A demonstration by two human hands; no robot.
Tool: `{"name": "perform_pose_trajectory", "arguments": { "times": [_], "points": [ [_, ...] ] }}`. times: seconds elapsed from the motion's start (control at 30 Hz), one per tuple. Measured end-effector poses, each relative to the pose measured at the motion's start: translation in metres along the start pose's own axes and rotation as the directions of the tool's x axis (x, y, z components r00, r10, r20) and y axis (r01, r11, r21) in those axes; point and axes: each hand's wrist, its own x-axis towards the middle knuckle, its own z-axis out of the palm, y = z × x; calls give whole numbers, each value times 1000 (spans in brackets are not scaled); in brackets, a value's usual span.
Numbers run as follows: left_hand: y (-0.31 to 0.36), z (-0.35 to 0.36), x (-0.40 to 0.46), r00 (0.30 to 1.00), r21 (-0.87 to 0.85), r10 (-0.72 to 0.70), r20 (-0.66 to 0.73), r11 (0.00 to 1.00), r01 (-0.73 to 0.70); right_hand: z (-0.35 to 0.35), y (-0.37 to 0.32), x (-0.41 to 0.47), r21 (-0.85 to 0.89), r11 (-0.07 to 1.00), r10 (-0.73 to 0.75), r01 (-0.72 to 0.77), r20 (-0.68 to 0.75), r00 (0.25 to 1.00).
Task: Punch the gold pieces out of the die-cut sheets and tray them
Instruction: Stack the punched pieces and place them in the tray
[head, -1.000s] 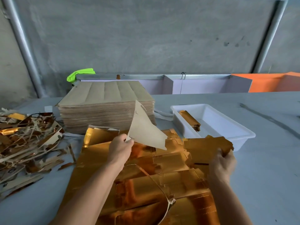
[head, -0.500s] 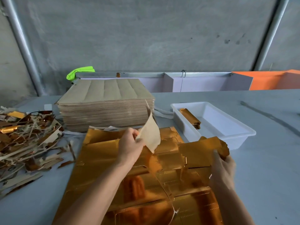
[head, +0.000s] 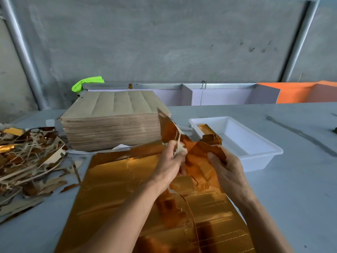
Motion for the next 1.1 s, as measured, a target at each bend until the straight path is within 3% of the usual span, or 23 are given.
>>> {"name": "perform_pose_trajectory", "arguments": {
  "times": [0.2, 0.3, 0.47, 0.57, 0.7, 0.83, 0.97, 1.1],
  "points": [
    [-6, -9, 4, 982, 286, -6, 186, 957, -49, -5, -7, 3, 223, 958, 201, -179, -77, 977],
    [-11, -12, 5, 976, 378, -15, 217, 923, -70, -5, -4, 2, 329, 910, 299, -254, -92, 950],
    [-20, -11, 7, 994, 498, 57, 93, 862, -96, 1, 11, 1, 358, 881, 402, -308, -225, 888],
    [-26, -15, 10, 990, 571, 134, -32, 816, -92, -4, 18, 7, 430, 837, 512, -340, -391, 765],
    [-30, -24, 9, 968, 473, 80, -239, 880, 44, -18, 22, 14, 429, 835, 545, -345, -565, 619],
    [-25, -17, 5, 943, 369, 24, -333, 923, 107, -17, 26, 11, 462, 827, 548, -320, -536, 642],
    [-14, -10, -2, 907, 120, -97, -409, 980, 159, -18, 25, 9, 478, 820, 539, -314, -461, 705],
    [-3, -11, -7, 899, 151, -66, -433, 978, 145, -23, 23, 5, 466, 829, 517, -309, -430, 740]
  ]
}}
